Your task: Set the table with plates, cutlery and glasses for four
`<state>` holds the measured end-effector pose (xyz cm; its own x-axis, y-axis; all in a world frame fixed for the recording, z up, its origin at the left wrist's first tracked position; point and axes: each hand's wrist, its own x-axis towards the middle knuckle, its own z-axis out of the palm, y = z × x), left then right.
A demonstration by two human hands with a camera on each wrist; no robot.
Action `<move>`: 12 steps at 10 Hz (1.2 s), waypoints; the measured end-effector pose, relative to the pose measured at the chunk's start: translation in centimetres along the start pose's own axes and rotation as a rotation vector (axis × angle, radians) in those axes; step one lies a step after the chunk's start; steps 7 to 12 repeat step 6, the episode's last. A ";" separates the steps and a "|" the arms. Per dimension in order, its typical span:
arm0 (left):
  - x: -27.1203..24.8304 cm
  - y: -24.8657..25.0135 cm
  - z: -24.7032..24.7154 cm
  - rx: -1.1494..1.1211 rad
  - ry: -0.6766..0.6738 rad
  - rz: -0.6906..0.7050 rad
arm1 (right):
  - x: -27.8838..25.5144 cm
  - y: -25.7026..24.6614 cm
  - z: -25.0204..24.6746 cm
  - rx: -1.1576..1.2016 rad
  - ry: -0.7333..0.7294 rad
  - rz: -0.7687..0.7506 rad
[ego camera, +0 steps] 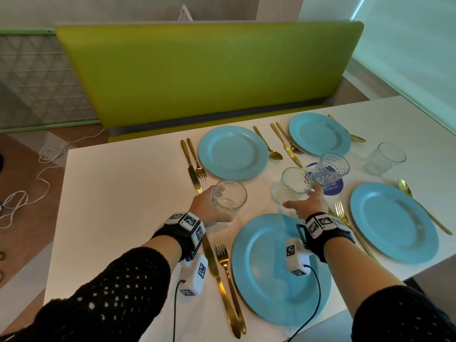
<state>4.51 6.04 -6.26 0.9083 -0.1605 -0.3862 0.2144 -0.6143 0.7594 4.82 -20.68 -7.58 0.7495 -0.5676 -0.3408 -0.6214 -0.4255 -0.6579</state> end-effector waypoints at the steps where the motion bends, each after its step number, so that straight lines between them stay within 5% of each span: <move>1: 0.1 -0.3 0.3 0.003 -0.021 0.005 | -0.3 0.1 -0.6 0.025 -0.009 0.019; 6: 2.0 -1.4 0.5 0.108 -0.149 -0.040 | -3.2 0.6 -2.8 0.108 0.076 0.019; 12: 2.0 -1.4 0.5 0.108 -0.149 -0.040 | -3.2 0.6 -2.8 0.108 0.076 0.019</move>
